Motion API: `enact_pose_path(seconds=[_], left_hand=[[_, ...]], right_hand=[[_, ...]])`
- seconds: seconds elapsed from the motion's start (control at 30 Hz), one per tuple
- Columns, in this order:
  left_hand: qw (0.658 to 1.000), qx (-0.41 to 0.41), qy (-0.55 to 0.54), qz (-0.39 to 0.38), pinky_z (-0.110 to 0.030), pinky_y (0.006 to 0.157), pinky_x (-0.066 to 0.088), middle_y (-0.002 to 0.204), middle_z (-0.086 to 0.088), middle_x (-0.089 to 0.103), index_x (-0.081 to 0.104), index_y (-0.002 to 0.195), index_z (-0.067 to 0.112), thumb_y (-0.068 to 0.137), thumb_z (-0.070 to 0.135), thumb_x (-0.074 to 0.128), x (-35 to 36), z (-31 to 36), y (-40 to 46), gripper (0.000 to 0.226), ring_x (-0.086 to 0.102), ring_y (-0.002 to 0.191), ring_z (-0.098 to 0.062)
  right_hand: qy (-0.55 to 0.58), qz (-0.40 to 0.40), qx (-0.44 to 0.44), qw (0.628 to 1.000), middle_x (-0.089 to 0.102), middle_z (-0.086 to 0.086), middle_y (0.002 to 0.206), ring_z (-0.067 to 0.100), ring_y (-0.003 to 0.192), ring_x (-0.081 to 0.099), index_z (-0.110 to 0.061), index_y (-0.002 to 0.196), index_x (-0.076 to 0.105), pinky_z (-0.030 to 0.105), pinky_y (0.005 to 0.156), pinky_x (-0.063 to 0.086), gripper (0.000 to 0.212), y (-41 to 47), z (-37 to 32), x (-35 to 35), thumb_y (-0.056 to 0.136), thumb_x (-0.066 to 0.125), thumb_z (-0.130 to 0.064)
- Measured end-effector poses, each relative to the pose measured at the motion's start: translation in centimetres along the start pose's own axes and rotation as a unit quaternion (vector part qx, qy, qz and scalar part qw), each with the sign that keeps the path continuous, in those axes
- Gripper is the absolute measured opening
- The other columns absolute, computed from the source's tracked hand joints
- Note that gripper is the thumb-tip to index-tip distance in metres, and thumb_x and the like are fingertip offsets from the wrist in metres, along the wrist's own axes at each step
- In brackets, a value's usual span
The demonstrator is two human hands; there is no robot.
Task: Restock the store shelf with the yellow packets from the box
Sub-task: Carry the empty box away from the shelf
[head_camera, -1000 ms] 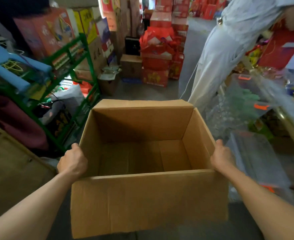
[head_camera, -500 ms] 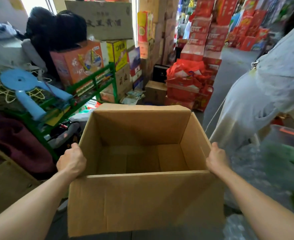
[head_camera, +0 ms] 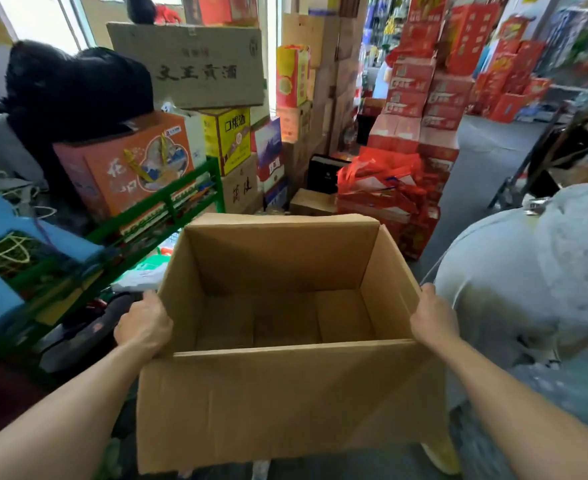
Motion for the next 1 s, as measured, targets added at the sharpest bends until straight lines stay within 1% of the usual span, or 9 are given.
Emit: enact_pose_path(seconds=[0.13,0.23,0.33,0.43,0.57,0.67,0.87,0.93,1.0], left_hand=[[1.0,-0.001,-0.006,-0.008,-0.045,0.083,0.046,0.112,-0.021,0.059,0.043,0.11,0.006,0.089,0.009,0.041,0.0,3.7,5.6,0.021,0.058,0.102,-0.04],[1.0,0.004,-0.011,0.005,-0.043,0.081,0.045,0.11,-0.022,0.058,0.042,0.105,0.004,0.089,0.007,0.04,-0.7,6.1,8.5,0.017,0.057,0.101,-0.04],[1.0,0.005,-0.005,0.016,-0.041,0.079,0.043,0.11,-0.023,0.059,0.043,0.108,0.003,0.09,0.008,0.04,-1.7,8.3,11.2,0.019,0.057,0.102,-0.04],[1.0,-0.001,-0.013,0.02,-0.042,0.08,0.044,0.112,-0.022,0.058,0.042,0.11,0.003,0.091,0.008,0.039,-2.1,9.9,14.0,0.02,0.057,0.102,-0.04],[0.999,-0.012,-0.023,0.027,-0.041,0.077,0.045,0.108,-0.02,0.059,0.042,0.108,0.005,0.091,0.01,0.04,-1.7,11.8,18.2,0.018,0.058,0.098,-0.039],[0.999,-0.022,-0.024,0.037,-0.041,0.076,0.051,0.104,-0.019,0.061,0.042,0.106,0.007,0.092,0.011,0.041,-0.8,13.9,22.0,0.015,0.06,0.092,-0.038],[0.999,-0.043,-0.021,0.025,-0.041,0.076,0.053,0.098,-0.015,0.062,0.043,0.109,0.009,0.093,0.01,0.041,1.9,20.8,30.6,0.016,0.061,0.087,-0.035],[0.999,-0.047,-0.021,0.011,-0.04,0.079,0.051,0.104,-0.017,0.062,0.044,0.109,0.008,0.094,0.012,0.04,2.3,23.6,33.3,0.017,0.061,0.093,-0.036],[0.999,-0.044,-0.017,-0.002,-0.04,0.079,0.046,0.11,-0.018,0.06,0.046,0.111,0.007,0.094,0.014,0.039,2.4,26.3,35.6,0.019,0.058,0.101,-0.037]], right_hand=[[-0.001,0.011,0.015,1.0,0.058,0.014,0.114,0.03,0.093,0.061,-0.011,0.125,0.038,0.036,0.073,0.052,0.033,5.7,-2.2,-0.3,0.094,0.048,-0.01],[0.012,0.019,0.022,1.0,0.057,0.014,0.116,0.031,0.097,0.061,-0.011,0.125,0.038,0.039,0.079,0.053,0.032,9.2,-3.7,-0.9,0.095,0.048,-0.011],[0.014,0.025,0.02,0.999,0.057,0.015,0.119,0.032,0.102,0.06,-0.01,0.127,0.038,0.041,0.083,0.052,0.033,12.9,-5.4,-1.5,0.095,0.047,-0.011],[0.017,0.03,0.009,0.999,0.057,0.015,0.117,0.031,0.101,0.061,-0.011,0.126,0.039,0.04,0.081,0.053,0.033,16.8,-7.4,-1.8,0.094,0.049,-0.011],[0.021,0.024,-0.014,0.999,0.058,0.016,0.112,0.032,0.096,0.061,-0.009,0.122,0.039,0.038,0.075,0.053,0.031,22.3,-9.8,-0.9,0.093,0.049,-0.007],[0.025,0.019,-0.022,0.999,0.059,0.015,0.112,0.03,0.095,0.062,-0.009,0.124,0.039,0.035,0.072,0.053,0.033,27.3,-11.3,0.5,0.092,0.05,-0.007],[0.019,-0.015,-0.025,0.999,0.06,0.018,0.109,0.034,0.095,0.062,-0.006,0.118,0.04,0.032,0.065,0.045,0.026,39.3,-13.6,4.0,0.092,0.045,-0.004],[0.017,-0.028,-0.025,0.999,0.061,0.019,0.107,0.035,0.094,0.061,-0.007,0.114,0.04,0.033,0.067,0.045,0.023,43.2,-13.9,4.9,0.092,0.042,-0.003],[0.011,-0.035,-0.018,0.999,0.062,0.021,0.107,0.037,0.095,0.06,-0.008,0.113,0.039,0.034,0.071,0.044,0.023,46.7,-14.0,5.6,0.09,0.04,-0.002]])
Point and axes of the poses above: each hand's wrist, its own y-axis towards the middle knuckle, its own x-axis out of the palm, z = x × y, the point moved 6 cm from there along y, towards the middle knuckle
